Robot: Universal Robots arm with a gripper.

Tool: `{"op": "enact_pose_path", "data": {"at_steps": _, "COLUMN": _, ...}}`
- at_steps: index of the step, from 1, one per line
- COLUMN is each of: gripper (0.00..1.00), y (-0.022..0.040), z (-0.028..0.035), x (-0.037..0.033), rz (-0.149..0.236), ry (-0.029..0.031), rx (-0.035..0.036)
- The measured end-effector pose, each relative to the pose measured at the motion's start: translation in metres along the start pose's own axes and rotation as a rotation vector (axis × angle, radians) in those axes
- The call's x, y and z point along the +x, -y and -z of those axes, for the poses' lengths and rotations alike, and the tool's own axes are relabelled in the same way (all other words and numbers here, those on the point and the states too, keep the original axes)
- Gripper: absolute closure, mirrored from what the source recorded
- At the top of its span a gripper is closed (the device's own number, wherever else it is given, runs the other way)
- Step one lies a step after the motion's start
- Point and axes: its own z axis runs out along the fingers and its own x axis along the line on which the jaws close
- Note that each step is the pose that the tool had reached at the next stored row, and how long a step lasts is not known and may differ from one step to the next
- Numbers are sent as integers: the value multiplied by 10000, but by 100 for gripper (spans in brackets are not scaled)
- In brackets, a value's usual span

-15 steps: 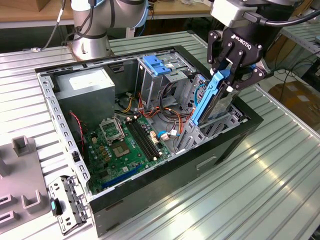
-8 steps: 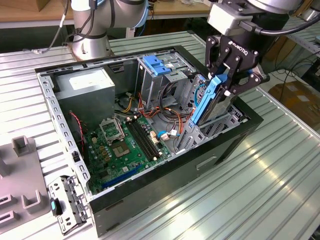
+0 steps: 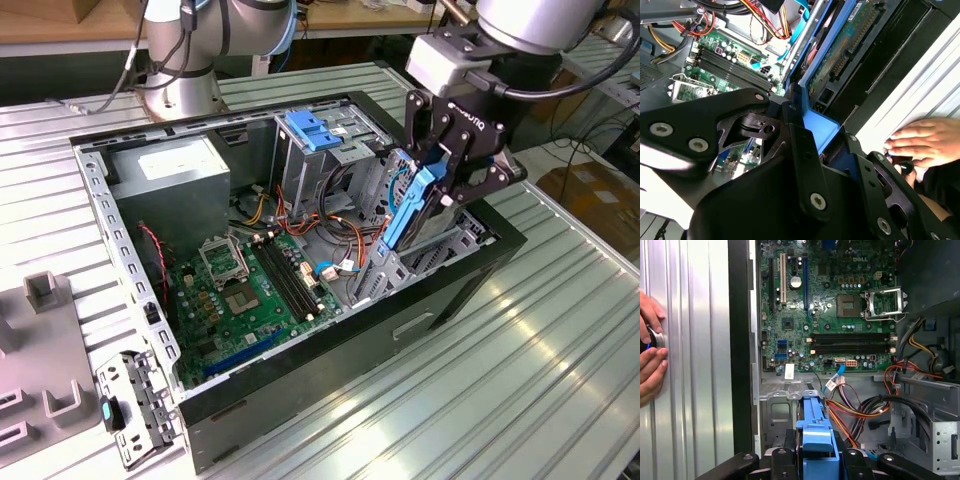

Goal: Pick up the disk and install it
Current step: 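Insert the disk into the insertion slot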

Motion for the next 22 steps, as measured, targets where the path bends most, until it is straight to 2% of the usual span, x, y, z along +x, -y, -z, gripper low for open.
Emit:
{"op": "enact_pose_path", "data": {"at_steps": 8, "gripper": 63, "y": -1, "z": -177, "x": 5, "rz": 0, "ry": 1, "rx": 1}}
{"op": "enact_pose_path", "data": {"at_steps": 12, "gripper": 63, "y": -2, "z": -309, "x": 8, "rz": 0, "ry": 0, "rx": 0}}
{"op": "enact_pose_path", "data": {"at_steps": 22, "gripper": 62, "y": -2, "z": -332, "x": 8, "rz": 0, "ry": 0, "rx": 1}}
